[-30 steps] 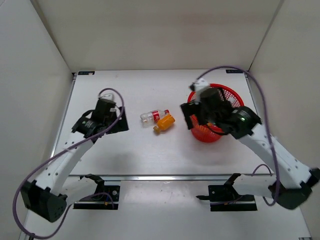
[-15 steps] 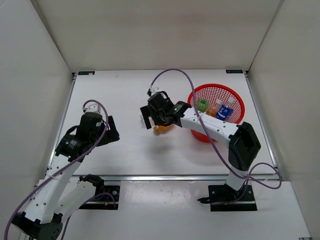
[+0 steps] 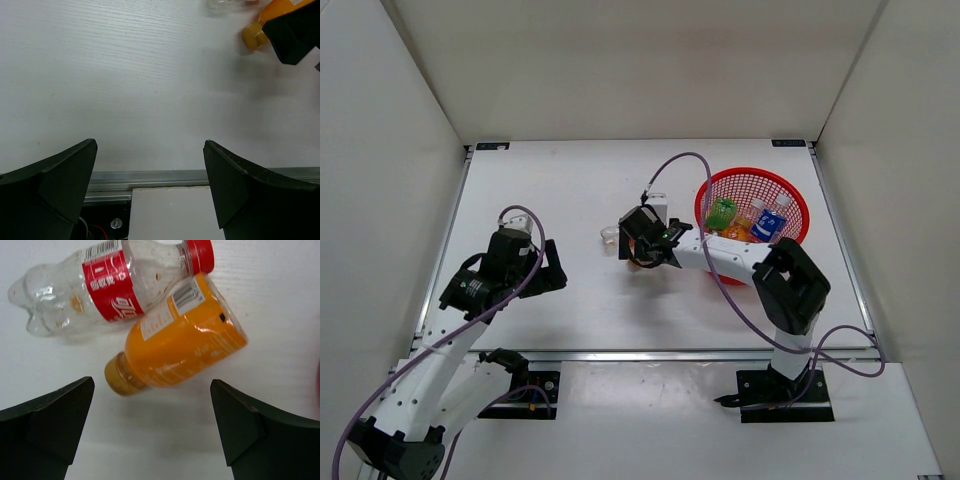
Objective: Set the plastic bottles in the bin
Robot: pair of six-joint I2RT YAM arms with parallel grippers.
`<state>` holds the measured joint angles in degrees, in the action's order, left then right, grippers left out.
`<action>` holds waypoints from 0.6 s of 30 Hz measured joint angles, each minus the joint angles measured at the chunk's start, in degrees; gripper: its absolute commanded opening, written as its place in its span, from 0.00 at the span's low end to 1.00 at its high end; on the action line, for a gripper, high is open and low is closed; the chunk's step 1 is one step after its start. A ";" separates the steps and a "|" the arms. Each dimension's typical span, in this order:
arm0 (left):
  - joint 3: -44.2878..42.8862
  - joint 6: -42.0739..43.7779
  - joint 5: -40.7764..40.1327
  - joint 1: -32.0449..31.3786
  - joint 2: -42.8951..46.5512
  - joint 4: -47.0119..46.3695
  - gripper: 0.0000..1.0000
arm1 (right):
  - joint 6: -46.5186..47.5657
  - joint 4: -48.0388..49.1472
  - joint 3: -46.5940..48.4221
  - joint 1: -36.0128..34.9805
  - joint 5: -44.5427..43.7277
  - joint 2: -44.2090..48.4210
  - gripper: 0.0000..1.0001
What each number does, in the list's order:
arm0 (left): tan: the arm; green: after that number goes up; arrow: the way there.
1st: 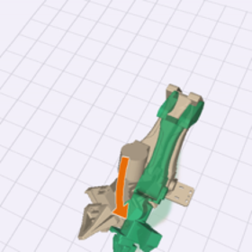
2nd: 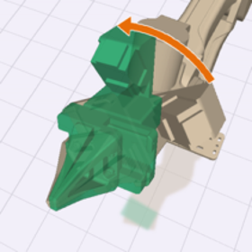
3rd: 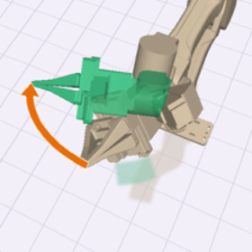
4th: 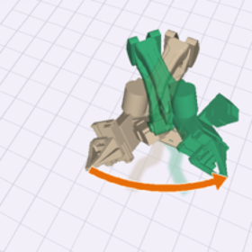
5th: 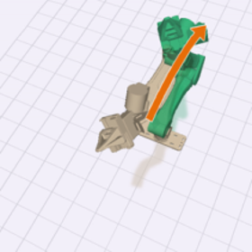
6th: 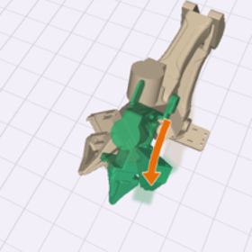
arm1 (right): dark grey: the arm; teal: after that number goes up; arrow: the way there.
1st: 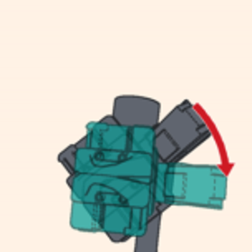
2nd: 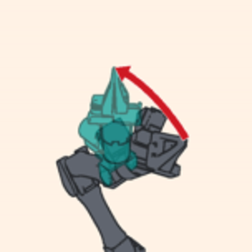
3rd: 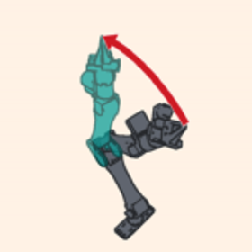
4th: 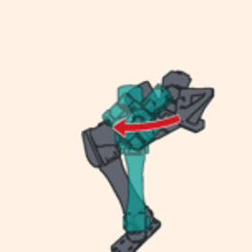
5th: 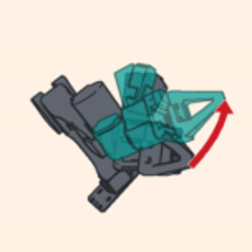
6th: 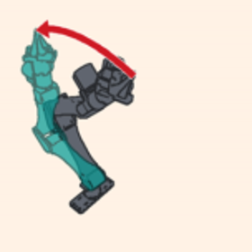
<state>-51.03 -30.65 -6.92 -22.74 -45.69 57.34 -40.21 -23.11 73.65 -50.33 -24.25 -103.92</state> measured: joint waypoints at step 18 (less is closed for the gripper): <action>1.92 1.68 1.40 0.07 1.11 -1.84 0.99 | -8.83 2.21 8.92 5.49 -6.14 -14.99 0.72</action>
<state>-49.10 -28.97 -5.52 -22.68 -44.58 55.51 -49.04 -20.91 82.56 -44.84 -30.39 -118.91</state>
